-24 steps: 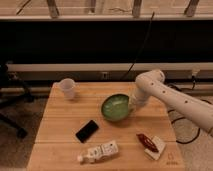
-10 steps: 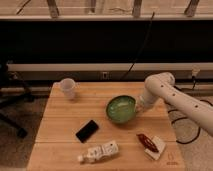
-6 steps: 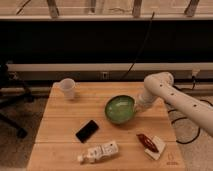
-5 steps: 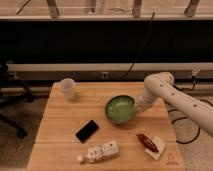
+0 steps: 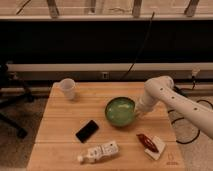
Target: Drag the ceramic bowl in a circle
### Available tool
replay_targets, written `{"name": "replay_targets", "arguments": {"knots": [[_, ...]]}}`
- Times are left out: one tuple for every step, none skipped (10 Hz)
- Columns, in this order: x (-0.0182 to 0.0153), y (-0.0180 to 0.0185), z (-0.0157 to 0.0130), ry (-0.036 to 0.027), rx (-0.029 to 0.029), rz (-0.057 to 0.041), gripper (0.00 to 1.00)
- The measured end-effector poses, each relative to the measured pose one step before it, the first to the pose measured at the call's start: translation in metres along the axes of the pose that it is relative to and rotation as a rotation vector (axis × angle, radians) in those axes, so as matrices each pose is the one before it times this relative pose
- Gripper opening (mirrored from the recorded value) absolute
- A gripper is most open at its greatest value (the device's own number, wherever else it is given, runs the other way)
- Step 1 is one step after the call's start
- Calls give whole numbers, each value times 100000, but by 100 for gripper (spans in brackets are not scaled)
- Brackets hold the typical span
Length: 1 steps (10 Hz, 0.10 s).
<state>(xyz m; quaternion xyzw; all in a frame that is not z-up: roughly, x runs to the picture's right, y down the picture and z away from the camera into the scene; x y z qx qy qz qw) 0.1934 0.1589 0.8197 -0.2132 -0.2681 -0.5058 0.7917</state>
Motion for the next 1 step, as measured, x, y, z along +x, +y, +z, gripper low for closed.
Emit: {"name": "replay_targets", "arguments": {"knots": [[-512,140,317,-767,-340,-642,0]]}}
